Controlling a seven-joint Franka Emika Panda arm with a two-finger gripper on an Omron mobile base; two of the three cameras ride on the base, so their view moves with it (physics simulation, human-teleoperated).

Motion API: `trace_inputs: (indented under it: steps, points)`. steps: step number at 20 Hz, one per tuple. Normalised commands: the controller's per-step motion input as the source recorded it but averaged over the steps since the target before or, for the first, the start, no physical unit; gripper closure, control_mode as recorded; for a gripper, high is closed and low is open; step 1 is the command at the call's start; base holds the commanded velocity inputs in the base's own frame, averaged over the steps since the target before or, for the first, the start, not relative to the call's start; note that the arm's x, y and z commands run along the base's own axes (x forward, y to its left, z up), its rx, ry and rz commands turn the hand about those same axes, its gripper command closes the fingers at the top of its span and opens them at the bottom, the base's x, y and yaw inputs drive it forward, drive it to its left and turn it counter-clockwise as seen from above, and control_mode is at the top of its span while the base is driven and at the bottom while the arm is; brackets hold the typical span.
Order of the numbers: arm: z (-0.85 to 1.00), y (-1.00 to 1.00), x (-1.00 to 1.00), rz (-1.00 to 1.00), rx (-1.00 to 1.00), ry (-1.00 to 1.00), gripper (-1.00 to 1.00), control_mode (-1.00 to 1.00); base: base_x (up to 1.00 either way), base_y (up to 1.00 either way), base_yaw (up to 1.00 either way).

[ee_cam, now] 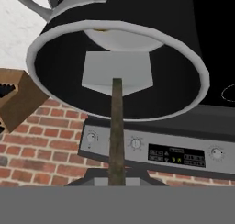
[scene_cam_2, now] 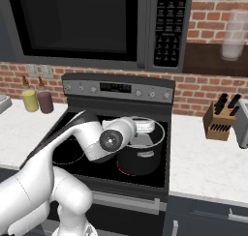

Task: Put the lemon and lemon in the pot. Retrieve the spatula and lightly stir the vegetables in the pot.

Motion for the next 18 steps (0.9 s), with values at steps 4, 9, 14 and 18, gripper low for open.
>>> trace_inputs:
  steps: [4,9,14,18]
  points:
    - [-0.12,0.0,0.0,0.0,0.0,0.0,1.0,-1.0,0.0,0.0,0.0]
    - [-0.16,0.0,0.0,0.0,0.0,0.0,1.0,-1.0,0.0,0.0,0.0]
    - [-0.18,0.0,0.0,0.0,0.0,0.01,1.0,-1.0,0.0,0.0,0.0]
    - [-0.17,0.0,0.0,0.0,0.0,0.07,1.0,-1.0,0.0,0.0,0.0]
